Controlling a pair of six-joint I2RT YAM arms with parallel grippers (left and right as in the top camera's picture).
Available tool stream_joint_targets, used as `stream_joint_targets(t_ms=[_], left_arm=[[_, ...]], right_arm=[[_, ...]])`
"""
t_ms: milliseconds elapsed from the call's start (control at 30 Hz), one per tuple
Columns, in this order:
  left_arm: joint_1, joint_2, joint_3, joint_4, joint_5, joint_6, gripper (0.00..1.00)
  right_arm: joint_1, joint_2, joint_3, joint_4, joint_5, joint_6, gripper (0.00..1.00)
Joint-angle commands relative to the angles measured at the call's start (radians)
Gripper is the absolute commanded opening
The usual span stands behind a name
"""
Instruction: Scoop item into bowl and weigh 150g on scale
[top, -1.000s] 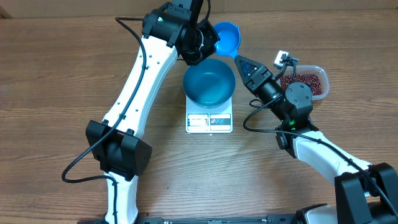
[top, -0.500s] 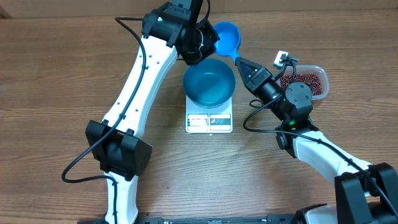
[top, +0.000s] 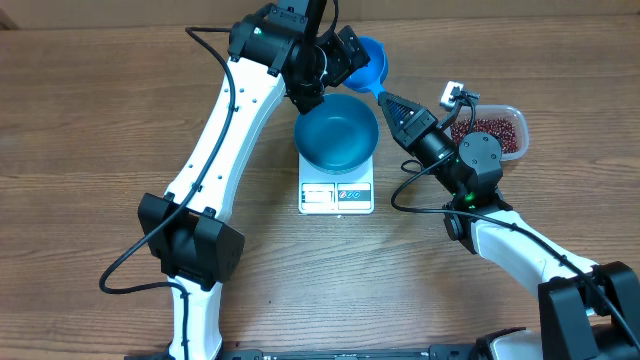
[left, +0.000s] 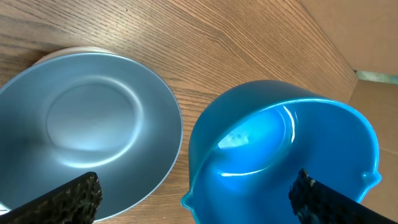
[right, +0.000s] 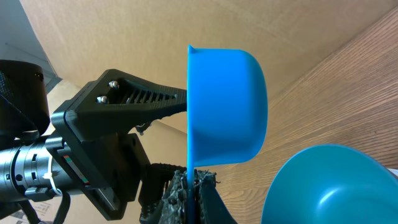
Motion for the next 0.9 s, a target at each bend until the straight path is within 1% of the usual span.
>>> stream_joint_targets(t_ms=[0, 200, 367, 700, 800, 867], left_arm=[[-0.006, 0.010, 0.027, 0.003, -0.010, 0.015, 0.99], [-0.001, 0.010, 0.027, 0.017, 0.014, 0.016, 1.00], [0.026, 0.010, 0.028, 0.043, 0.139, 0.058, 1.00], [0.126, -0.003, 0.028, 0.040, 0.287, 0.155, 0.99], [0.152, -0.020, 0.028, 0.044, 0.285, 0.210, 0.99], [0.165, -0.034, 0.028, 0.055, 0.284, 0.293, 1.00]], right_arm=[[0.005, -0.006, 0.010, 0.009, -0.001, -0.008, 0.04], [0.005, -0.006, 0.010, 0.006, -0.001, -0.012, 0.04], [0.003, -0.006, 0.010, -0.011, 0.001, -0.012, 0.04], [-0.013, -0.006, 0.010, -0.017, 0.045, -0.012, 0.04], [-0.036, -0.006, 0.010, -0.017, 0.045, -0.012, 0.04], [-0.055, -0.006, 0.010, -0.017, 0.045, -0.012, 0.04]])
